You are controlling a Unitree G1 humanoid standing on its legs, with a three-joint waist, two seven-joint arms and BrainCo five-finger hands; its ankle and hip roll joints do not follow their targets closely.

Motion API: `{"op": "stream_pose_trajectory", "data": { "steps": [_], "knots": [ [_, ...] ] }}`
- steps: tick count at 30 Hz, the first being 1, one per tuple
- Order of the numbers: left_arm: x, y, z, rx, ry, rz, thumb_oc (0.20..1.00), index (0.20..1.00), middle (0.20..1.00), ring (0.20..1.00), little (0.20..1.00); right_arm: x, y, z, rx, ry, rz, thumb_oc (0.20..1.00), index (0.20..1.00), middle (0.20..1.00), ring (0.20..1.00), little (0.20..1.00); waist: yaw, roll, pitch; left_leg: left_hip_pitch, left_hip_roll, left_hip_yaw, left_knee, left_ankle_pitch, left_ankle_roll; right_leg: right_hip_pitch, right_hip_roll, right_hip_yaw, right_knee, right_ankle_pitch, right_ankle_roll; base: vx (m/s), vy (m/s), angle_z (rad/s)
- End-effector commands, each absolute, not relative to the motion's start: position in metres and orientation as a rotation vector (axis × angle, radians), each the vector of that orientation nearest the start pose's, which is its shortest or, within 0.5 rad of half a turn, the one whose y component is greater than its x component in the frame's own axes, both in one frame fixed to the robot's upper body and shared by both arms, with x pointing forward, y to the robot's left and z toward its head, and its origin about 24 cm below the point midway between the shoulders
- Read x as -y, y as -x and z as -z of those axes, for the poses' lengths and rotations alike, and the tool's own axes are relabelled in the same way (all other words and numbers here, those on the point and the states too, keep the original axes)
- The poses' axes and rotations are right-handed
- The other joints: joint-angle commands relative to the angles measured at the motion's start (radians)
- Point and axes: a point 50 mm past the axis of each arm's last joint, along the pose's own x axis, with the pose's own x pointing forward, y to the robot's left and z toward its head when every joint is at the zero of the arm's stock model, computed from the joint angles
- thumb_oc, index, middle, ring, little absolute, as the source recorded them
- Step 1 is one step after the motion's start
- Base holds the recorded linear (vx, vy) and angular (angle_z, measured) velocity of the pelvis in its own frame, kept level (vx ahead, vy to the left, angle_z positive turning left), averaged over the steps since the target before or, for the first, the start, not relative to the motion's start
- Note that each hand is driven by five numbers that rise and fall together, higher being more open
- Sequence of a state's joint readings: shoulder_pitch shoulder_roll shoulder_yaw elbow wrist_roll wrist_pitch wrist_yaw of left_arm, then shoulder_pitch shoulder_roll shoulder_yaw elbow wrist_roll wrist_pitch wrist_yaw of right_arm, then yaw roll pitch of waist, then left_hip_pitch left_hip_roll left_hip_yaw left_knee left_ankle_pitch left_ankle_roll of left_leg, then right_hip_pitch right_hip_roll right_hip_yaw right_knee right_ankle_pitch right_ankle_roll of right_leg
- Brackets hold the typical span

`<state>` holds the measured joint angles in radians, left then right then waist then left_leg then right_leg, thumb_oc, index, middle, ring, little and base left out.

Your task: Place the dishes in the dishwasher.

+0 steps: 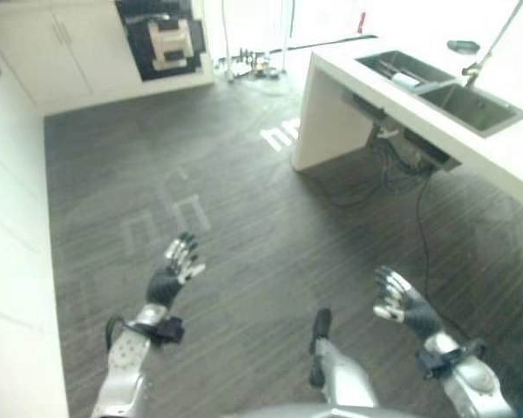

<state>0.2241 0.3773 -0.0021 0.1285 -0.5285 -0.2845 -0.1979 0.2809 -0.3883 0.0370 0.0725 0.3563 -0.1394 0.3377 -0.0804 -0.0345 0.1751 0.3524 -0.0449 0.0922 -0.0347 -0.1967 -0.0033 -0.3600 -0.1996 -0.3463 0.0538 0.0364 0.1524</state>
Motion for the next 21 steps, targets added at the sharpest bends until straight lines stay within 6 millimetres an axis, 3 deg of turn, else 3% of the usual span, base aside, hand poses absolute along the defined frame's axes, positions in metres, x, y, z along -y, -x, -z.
{"op": "stream_pose_trajectory", "data": {
  "steps": [1, 3, 6, 9, 11, 12, 14, 16, 17, 19, 21],
  "knots": [
    [-0.242, -0.203, -0.042, 0.109, 0.064, 0.082, 1.0, 1.0, 1.0, 1.0, 1.0, 0.22, -0.205, -0.032, -0.016, 0.015, -0.28, 1.0, 1.0, 1.0, 1.0, 1.0, 0.013, -0.008, 0.0, -0.089, -0.017, -0.007, -0.017, 0.022, 0.02, 0.181, -0.009, 0.045, -0.1, 0.206, 0.063, 0.38, -0.299, 0.33],
    [-0.241, -0.204, -0.044, 0.12, 0.09, 0.075, 1.0, 1.0, 1.0, 1.0, 1.0, 0.218, -0.208, -0.035, -0.004, 0.025, -0.283, 1.0, 1.0, 1.0, 1.0, 1.0, 0.004, -0.007, -0.032, -0.056, -0.009, -0.016, 0.015, -0.021, 0.013, 0.201, -0.004, 0.061, -0.07, 0.203, 0.053, 0.36, -0.339, 0.34],
    [-0.24, -0.206, -0.05, 0.158, 0.112, 0.064, 1.0, 1.0, 1.0, 1.0, 1.0, 0.219, -0.214, -0.044, 0.024, 0.048, -0.303, 1.0, 1.0, 1.0, 1.0, 1.0, -0.003, 0.002, -0.051, -0.038, 0.013, -0.007, 0.039, -0.035, -0.004, 0.21, 0.013, 0.06, -0.054, 0.172, 0.038, 0.23, -0.254, -0.15],
    [-0.242, -0.207, -0.064, 0.263, 0.107, -0.003, 1.0, 1.0, 1.0, 1.0, 1.0, 0.221, -0.22, -0.059, 0.085, 0.067, -0.327, 1.0, 1.0, 1.0, 1.0, 1.0, -0.007, 0.022, -0.074, -0.049, 0.049, -0.023, 0.182, 0.072, -0.064, 0.242, 0.065, 0.049, -0.061, 0.116, -0.018, 0.23, -0.314, -0.34],
    [-0.24, -0.206, -0.07, 0.315, 0.114, -0.011, 1.0, 1.0, 1.0, 1.0, 1.0, 0.223, -0.22, -0.068, 0.126, 0.101, -0.343, 1.0, 1.0, 1.0, 1.0, 1.0, 0.004, 0.012, -0.068, -0.185, 0.04, -0.048, 0.457, 0.209, -0.118, 0.301, 0.089, 0.08, -0.074, 0.066, -0.07, 0.18, -0.267, -0.37],
    [-0.237, -0.206, -0.072, 0.331, 0.115, -0.003, 1.0, 1.0, 1.0, 1.0, 1.0, 0.223, -0.221, -0.071, 0.139, 0.11, -0.342, 1.0, 1.0, 1.0, 1.0, 1.0, 0.014, -0.004, -0.059, -0.266, 0.034, -0.034, 0.548, 0.218, -0.122, 0.328, 0.08, 0.082, -0.076, 0.052, -0.081, 0.16, -0.212, -0.47],
    [-0.234, -0.207, -0.076, 0.354, 0.112, 0.008, 1.0, 1.0, 1.0, 1.0, 1.0, 0.224, -0.222, -0.076, 0.164, 0.122, -0.338, 1.0, 1.0, 1.0, 1.0, 1.0, 0.03, -0.015, -0.042, -0.363, 0.048, -0.01, 0.596, 0.181, -0.107, 0.357, 0.076, 0.075, -0.078, 0.034, -0.086, 0.11, -0.087, -0.56],
    [-0.235, -0.206, -0.08, 0.376, 0.106, 0.008, 1.0, 1.0, 1.0, 1.0, 1.0, 0.225, -0.224, -0.085, 0.193, 0.129, -0.344, 1.0, 1.0, 1.0, 1.0, 1.0, 0.043, -0.014, -0.028, -0.382, 0.064, 0.015, 0.513, 0.156, -0.088, 0.377, 0.083, 0.076, -0.077, 0.019, -0.08, 0.15, 0.031, -0.56],
    [-0.238, -0.203, -0.083, 0.393, 0.099, 0.003, 1.0, 1.0, 1.0, 1.0, 1.0, 0.225, -0.225, -0.09, 0.214, 0.131, -0.352, 1.0, 1.0, 1.0, 1.0, 1.0, 0.048, -0.006, -0.022, -0.362, 0.085, 0.055, 0.361, 0.153, -0.077, 0.395, 0.098, 0.093, -0.078, 0.004, -0.066, 0.28, 0.129, -0.6],
    [-0.242, -0.2, -0.084, 0.406, 0.1, -0.004, 1.0, 1.0, 1.0, 1.0, 1.0, 0.224, -0.222, -0.092, 0.225, 0.127, -0.361, 1.0, 1.0, 1.0, 1.0, 1.0, 0.06, 0.012, -0.025, -0.337, 0.1, 0.061, 0.115, 0.182, -0.09, 0.423, 0.122, 0.115, -0.092, -0.012, -0.049, 0.32, 0.144, -0.7],
    [-0.244, -0.197, -0.084, 0.412, 0.101, -0.016, 1.0, 1.0, 1.0, 1.0, 1.0, 0.222, -0.218, -0.091, 0.224, 0.134, -0.378, 1.0, 1.0, 1.0, 1.0, 1.0, 0.085, 0.021, -0.024, -0.336, 0.12, 0.023, -0.035, 0.263, -0.122, 0.48, 0.142, 0.147, -0.126, -0.033, -0.042, 0.29, 0.101, -0.33]
  ]
}}
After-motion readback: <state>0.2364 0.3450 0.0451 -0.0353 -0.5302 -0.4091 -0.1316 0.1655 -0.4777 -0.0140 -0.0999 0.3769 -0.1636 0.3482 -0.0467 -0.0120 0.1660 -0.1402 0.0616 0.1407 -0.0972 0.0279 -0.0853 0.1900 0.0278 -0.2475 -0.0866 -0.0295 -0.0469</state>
